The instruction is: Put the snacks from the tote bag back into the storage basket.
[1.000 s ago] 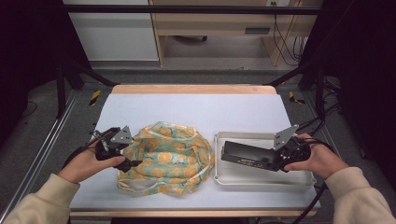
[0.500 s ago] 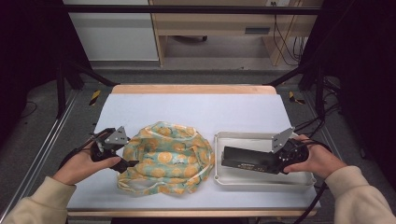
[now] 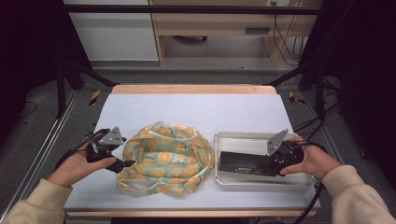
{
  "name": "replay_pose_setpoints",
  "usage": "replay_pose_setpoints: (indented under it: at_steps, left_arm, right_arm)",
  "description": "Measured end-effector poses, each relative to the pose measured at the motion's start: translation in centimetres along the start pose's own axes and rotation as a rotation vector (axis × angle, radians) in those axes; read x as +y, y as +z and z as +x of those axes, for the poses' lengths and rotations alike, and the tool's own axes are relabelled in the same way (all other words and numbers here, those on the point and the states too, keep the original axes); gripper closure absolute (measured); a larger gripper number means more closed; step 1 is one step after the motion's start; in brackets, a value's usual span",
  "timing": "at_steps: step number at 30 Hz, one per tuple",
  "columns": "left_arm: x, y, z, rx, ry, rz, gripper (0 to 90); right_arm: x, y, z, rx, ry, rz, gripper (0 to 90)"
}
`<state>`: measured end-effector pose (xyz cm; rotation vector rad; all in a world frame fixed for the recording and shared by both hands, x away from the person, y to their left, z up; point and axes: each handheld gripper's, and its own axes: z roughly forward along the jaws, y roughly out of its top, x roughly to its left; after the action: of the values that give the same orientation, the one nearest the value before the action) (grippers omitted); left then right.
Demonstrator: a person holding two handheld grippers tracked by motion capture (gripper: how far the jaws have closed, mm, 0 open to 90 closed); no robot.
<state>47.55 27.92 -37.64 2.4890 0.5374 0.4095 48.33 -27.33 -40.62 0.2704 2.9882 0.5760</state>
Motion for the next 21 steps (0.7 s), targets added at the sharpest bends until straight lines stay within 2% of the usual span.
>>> replay_pose_setpoints:
  at_steps: [11, 16, 21]
  left_arm:
    - [-0.43, 0.31, 0.22, 0.001, -0.015, 0.002, 13.1]
    - [-0.33, 0.56, 0.16, -0.01, -0.01, 0.005, 13.0]
    - [-0.2, 0.66, 0.02, -0.02, 0.0, 0.005, 13.1]
  right_arm:
    - [-0.41, 0.19, 0.06, 0.002, -0.008, 0.002, 42.9]
    - [-0.23, 0.48, 0.27, 0.014, -0.021, 0.007, 42.9]
    - [-0.4, 0.71, 0.1, 0.023, -0.008, 0.014, 42.9]
